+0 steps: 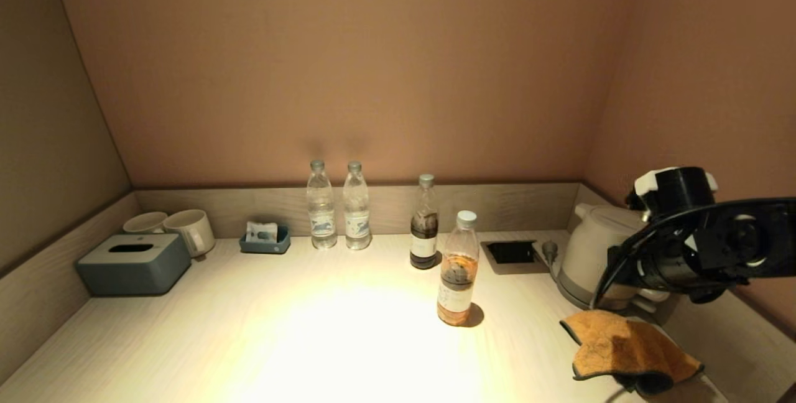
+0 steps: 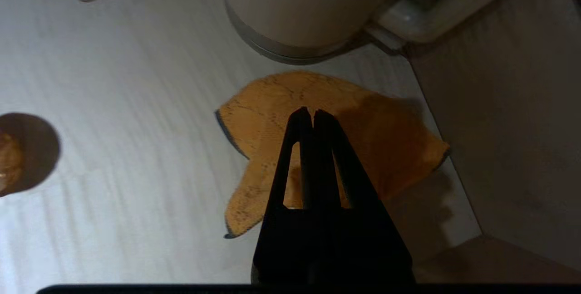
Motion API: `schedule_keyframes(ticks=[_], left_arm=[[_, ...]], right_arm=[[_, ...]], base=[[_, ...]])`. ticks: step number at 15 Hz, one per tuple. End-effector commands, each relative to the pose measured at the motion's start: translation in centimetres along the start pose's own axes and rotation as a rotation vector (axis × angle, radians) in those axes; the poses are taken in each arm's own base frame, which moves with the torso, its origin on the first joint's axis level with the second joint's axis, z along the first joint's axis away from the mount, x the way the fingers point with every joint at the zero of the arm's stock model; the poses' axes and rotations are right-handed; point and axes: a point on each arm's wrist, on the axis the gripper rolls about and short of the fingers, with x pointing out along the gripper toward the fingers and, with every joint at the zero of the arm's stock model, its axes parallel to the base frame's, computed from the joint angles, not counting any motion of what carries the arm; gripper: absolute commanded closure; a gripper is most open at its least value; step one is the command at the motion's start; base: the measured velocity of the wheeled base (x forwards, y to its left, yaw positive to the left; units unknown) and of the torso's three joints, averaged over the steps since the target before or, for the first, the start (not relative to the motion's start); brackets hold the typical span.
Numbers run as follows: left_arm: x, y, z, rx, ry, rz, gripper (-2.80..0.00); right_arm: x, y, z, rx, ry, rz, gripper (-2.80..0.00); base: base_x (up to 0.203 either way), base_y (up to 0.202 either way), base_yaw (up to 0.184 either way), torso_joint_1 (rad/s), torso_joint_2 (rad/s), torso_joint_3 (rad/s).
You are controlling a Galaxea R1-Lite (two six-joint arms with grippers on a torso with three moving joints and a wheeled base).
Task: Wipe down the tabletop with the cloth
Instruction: Pick up the tablecloth
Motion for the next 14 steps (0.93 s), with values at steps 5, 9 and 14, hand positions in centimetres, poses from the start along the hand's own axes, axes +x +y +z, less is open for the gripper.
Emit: schedule_keyframes(ticks=[5,9,14], left_arm=[[0.0,0.0,0.0,0.000,0.001,0.000,0.00],[0.0,0.0,0.0,0.000,0.001,0.000,0.00],[0.0,0.0,0.0,0.000,0.001,-0.001,0.00]], right_arm=[[-0.9,-1.2,-2.2,-0.024,0.105,-0.098,0.00],[-1.0,-1.6,-4.5,-0.032,0.162,-0.102,0.00],[0.9,-1.4,-6.0,-0.032,0.182,-0.085,-2.80]], base=[[0.000,0.000,0.000,0.000,0.00,0.000],[0.000,0.000,0.000,0.000,0.00,0.000],[0.000,0.000,0.000,0.000,0.00,0.000]])
